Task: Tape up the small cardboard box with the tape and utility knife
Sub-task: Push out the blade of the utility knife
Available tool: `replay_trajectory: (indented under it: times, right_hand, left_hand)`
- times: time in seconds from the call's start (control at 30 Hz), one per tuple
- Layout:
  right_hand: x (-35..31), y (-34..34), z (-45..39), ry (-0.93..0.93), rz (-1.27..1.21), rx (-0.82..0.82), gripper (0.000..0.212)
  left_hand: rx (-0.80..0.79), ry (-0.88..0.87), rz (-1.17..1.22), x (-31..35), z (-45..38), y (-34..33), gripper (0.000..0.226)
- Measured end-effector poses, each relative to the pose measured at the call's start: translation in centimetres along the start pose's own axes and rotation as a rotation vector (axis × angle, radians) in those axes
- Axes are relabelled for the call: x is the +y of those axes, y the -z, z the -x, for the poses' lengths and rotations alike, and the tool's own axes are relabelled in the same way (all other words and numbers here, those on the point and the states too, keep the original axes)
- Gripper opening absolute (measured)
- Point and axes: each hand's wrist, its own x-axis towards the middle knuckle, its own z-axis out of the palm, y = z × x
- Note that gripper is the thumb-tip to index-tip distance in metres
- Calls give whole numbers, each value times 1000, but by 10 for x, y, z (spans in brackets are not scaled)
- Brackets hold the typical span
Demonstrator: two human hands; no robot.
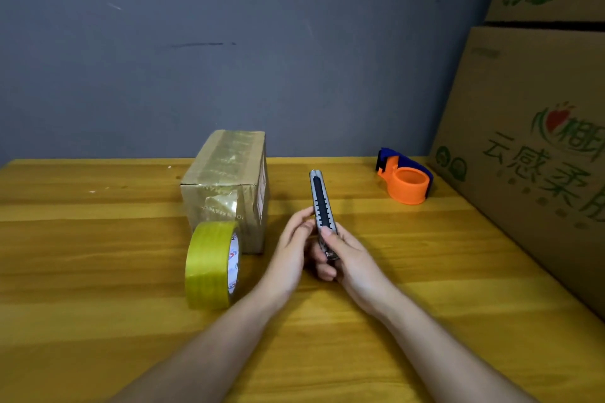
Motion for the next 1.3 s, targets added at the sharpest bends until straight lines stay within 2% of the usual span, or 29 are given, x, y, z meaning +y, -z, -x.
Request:
replay_trajectory:
  times: [0.2,0.33,0.43,0.63,0.77,0.8,0.97,1.2,1.3]
  right_hand:
    - [0,1,-1,3,-9,21,17]
    - [-2,0,-2,41,67,113,27]
    - [-1,-4,-1,75,126,119,31]
    - [-3,-4,-1,-19,-58,112,21]
    - [-4,0,1,-29,-29,20,15]
    - [-3,1,1,-15,-24,2,19]
    - [3,-4,0,78,36,15,16]
    - [-1,-2,0,95,105,136,24]
    - [-2,-4,1,121,141,202,27]
  left_hand:
    - [-23,1,-14,-4,-2,1,22]
    - [-80,-10,-24,-2,2,0,29]
    - [-134,-53,-13,0,3,0,32]
    - [-80,-28,-42,5,5,-1,28]
    - [-80,-24,-80,6,7,0,35]
    - [-68,-26,-75,7,7,-1,35]
    - [-28,0,25,7,5,0,30]
    - [-68,-5,49,8,9,-3,26]
    - [-73,-21,-2,4,7,-3,31]
